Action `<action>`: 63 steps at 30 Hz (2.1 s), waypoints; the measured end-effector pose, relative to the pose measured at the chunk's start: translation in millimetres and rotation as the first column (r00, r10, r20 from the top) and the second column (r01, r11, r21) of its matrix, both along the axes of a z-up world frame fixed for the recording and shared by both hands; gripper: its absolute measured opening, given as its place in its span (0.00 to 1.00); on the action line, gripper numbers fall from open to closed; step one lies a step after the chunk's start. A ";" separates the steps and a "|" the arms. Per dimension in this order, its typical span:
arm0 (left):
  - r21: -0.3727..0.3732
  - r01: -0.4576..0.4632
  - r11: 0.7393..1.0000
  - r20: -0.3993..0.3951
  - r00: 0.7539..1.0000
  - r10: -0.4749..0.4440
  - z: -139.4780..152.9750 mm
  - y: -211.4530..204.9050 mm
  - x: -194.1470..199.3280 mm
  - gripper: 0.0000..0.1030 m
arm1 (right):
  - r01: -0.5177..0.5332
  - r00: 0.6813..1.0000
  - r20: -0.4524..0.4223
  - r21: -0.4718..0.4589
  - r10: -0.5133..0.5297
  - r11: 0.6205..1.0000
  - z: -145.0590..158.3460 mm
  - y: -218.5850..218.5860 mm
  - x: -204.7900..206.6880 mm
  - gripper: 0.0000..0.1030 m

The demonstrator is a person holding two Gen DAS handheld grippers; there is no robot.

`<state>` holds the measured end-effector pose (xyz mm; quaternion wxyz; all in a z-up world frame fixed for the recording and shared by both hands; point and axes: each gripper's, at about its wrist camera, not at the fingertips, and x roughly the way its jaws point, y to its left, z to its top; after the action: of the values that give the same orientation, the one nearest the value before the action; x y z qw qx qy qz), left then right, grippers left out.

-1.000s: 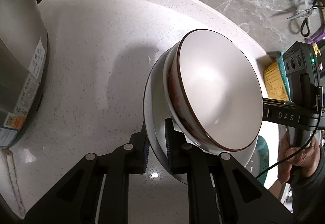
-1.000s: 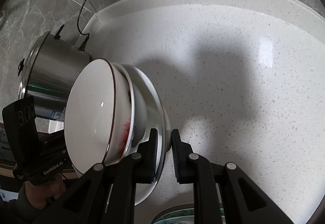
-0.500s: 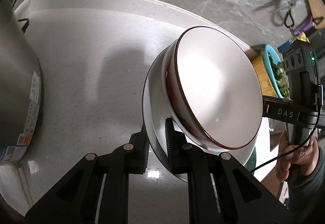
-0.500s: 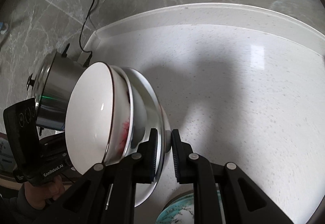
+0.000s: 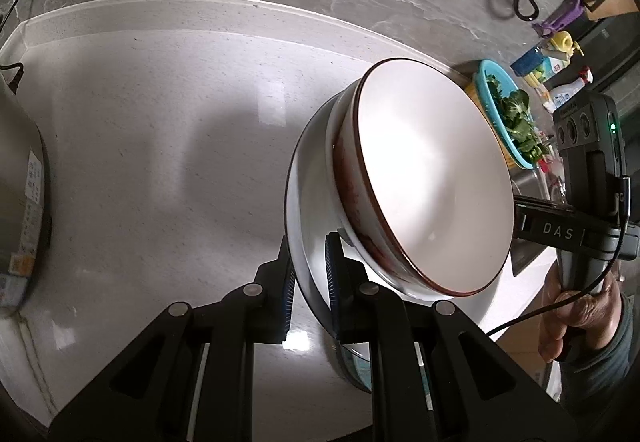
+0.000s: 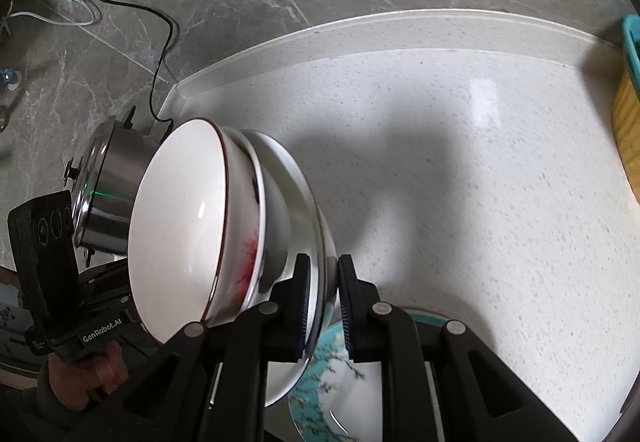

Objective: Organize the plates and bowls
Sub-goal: 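Lift the bowl stack with both grippers and carry it over the teal floral plates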

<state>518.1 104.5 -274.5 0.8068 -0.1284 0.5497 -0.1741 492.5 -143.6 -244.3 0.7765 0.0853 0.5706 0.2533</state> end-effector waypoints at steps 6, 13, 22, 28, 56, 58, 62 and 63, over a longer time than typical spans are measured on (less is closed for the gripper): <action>0.012 -0.005 1.000 -0.007 1.000 0.005 0.0 -30.3 -25.6 0.11 | -0.004 1.000 -0.010 0.014 0.004 1.000 -6.8 -26.3 -16.6 0.17; 0.012 -0.003 1.000 -0.018 1.000 0.003 -12.5 -64.9 -57.8 0.11 | 0.003 1.000 -0.022 0.024 -0.003 1.000 -18.6 -58.5 -40.7 0.18; 0.018 0.018 1.000 -0.054 0.998 -0.017 -41.3 -108.1 -93.3 0.10 | 0.011 0.999 -0.045 0.017 -0.010 1.000 -38.9 -90.3 -66.1 0.18; 0.031 0.015 0.999 -0.079 0.997 -0.013 -63.5 -116.0 -111.3 0.10 | 0.012 0.997 -0.076 0.017 -0.011 1.000 -60.4 -98.1 -75.0 0.19; 0.070 0.016 0.997 -0.075 0.997 -0.011 -101.7 -119.4 -131.0 0.10 | 0.024 0.996 -0.085 0.001 -0.024 1.000 -96.0 -94.1 -92.4 0.18; 0.069 0.016 0.998 -0.071 0.997 -0.011 -101.9 -117.0 -130.9 0.10 | 0.023 0.997 -0.079 0.003 -0.023 1.000 -96.5 -95.3 -93.3 0.18; 0.061 0.001 0.998 -0.063 0.998 0.002 -102.4 -114.8 -132.4 0.10 | 0.027 0.997 -0.073 0.009 -0.026 1.000 -97.8 -96.4 -96.8 0.18; 0.060 -0.001 0.998 -0.061 0.998 0.005 -102.7 -114.6 -133.2 0.10 | 0.026 0.997 -0.070 0.008 -0.025 1.000 -98.0 -96.2 -98.1 0.18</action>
<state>384.9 -10.1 -377.2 0.7933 -0.1103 0.5790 -0.1525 394.4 -239.7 -342.3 0.7588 0.1050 0.5952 0.2428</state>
